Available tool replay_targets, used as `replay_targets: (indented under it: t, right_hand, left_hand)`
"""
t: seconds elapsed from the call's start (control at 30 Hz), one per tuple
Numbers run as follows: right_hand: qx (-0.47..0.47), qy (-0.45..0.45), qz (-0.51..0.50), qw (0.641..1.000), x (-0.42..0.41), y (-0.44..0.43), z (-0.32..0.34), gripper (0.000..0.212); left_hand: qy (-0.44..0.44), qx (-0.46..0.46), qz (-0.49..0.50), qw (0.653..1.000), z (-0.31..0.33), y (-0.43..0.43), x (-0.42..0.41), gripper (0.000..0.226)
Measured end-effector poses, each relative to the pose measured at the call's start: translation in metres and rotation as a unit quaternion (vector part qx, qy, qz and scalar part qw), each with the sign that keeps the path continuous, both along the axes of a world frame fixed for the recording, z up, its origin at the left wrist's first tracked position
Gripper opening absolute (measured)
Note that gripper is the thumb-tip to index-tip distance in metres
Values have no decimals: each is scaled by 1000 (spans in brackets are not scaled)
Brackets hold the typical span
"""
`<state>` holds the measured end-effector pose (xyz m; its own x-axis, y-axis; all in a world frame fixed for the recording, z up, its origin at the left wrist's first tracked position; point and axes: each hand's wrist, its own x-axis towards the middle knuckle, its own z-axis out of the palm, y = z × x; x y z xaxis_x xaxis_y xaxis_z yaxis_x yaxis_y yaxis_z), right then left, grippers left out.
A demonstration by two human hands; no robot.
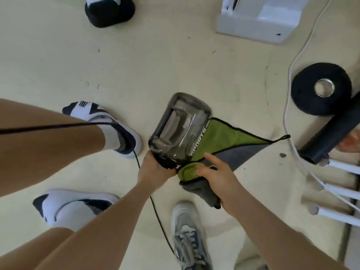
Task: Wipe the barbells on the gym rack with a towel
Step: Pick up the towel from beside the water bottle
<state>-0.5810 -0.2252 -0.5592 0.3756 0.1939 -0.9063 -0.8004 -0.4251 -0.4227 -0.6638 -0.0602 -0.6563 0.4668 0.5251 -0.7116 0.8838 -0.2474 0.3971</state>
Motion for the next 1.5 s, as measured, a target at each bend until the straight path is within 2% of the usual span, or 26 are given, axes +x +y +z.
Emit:
replay_targets:
  t: [0.1, 0.2, 0.3, 0.37, 0.43, 0.53, 0.6, 0.67, 0.77, 0.83, 0.9, 1.03, 1.13, 1.2, 1.23, 1.27, 1.3, 1.33, 1.37, 1.4, 1.43, 1.5]
  right_hand:
    - [-2, 1, -1, 1000, -2, -25, 11, 60]
    - [-8, -11, -2, 1000, 11, -60, 44, 68]
    - [9, -13, -7, 1000, 33, -81, 75, 73]
    - [15, -10, 14, 1000, 48, -81, 93, 79]
    - [18, -26, 45, 999, 62, -79, 107, 82]
    - [7, -53, 55, 997, 80, -94, 126, 63]
    - [-29, -26, 54, 998, 86, -119, 138, 45]
    - [-36, 35, 98, 994, 82, -150, 147, 30]
    - [-16, 132, 100, 986, 76, -194, 166, 26]
    - [19, 165, 37, 985, 78, -221, 172, 23]
    - [41, 157, -95, 982, 86, -243, 171, 28]
    - [58, 45, -313, 947, 107, -261, 159, 49]
    - [126, 6, -348, 929, 116, -253, 166, 22]
    - [136, -18, -358, 924, 123, -249, 174, 25]
    - [127, -34, -362, 923, 126, -249, 176, 26]
    - [117, -50, -371, 920, 130, -249, 182, 24]
    - [109, -60, -379, 917, 134, -248, 191, 35]
    - [86, -64, -375, 921, 136, -246, 202, 49]
    - [66, -76, -353, 930, 137, -241, 218, 50]
    - [47, -97, -324, 940, 139, -236, 236, 40]
    - [36, -122, -293, 948, 140, -231, 256, 28]
    - [1, -185, -234, 954, 145, -221, 299, 16]
  left_hand:
    - [27, 34, 15, 999, 16, -18, 12, 71]
    - [27, 62, 40, 997, 61, -26, 46, 74]
    - [36, 161, -98, 981, 119, -34, 101, 82]
    - [25, 223, -244, 944, 146, -54, 144, 83]
    - [9, 242, -387, 890, 162, -84, 182, 83]
    - [-12, 226, -533, 815, 177, -132, 226, 78]
    - [-51, 238, -577, 780, 184, -163, 249, 72]
    - [-89, 260, -592, 758, 186, -191, 268, 66]
    - [-95, 288, -618, 726, 177, -223, 290, 59]
    - [-76, 295, -627, 717, 164, -238, 300, 53]
    - [-60, 305, -621, 719, 149, -253, 307, 50]
    - [-82, 300, -599, 738, 131, -266, 307, 58]
    - [-130, 253, -612, 738, 127, -255, 295, 73]
    - [-180, 225, -606, 742, 134, -247, 287, 74]
    - [-214, 190, -579, 763, 144, -246, 283, 68]
    - [-246, 117, -527, 805, 162, -245, 279, 57]
    - [-256, -1, -448, 857, 185, -245, 275, 44]
    - [-234, -150, -351, 894, 213, -248, 270, 37]
    - [-190, -269, -260, 908, 242, -251, 262, 40]
    - [-144, -333, -213, 907, 269, -250, 252, 46]
    - [-131, -352, -211, 903, 292, -249, 242, 50]
    - [-186, -348, -240, 887, 332, -243, 220, 55]
